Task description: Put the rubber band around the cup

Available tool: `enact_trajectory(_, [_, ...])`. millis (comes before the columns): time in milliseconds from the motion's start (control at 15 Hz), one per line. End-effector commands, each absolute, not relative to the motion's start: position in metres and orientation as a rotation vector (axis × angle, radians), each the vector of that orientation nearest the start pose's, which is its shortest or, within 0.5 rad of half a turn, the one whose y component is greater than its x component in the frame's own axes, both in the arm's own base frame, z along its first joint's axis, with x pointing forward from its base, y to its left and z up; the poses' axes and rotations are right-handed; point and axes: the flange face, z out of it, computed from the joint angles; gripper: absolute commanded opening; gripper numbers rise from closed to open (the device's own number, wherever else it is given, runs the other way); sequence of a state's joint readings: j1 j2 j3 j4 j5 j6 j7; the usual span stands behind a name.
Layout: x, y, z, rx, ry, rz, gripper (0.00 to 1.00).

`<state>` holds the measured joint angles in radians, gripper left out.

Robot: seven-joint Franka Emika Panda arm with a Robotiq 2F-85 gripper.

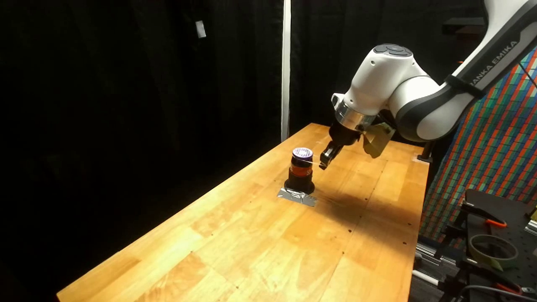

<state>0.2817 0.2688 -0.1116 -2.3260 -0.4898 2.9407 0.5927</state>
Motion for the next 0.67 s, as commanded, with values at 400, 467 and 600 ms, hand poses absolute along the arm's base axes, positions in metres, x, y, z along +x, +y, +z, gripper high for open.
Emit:
enact_trajectory(400, [0.521, 0.097, 0.268, -2.988, 0.027, -0.861, 0.09])
enact_trajectory(467, [0.521, 0.095, 0.269, -2.976, 0.032, -0.881, 0.09])
enact_trajectory(600, [0.521, 0.092, 0.27, -2.957, 0.043, -0.911, 0.1])
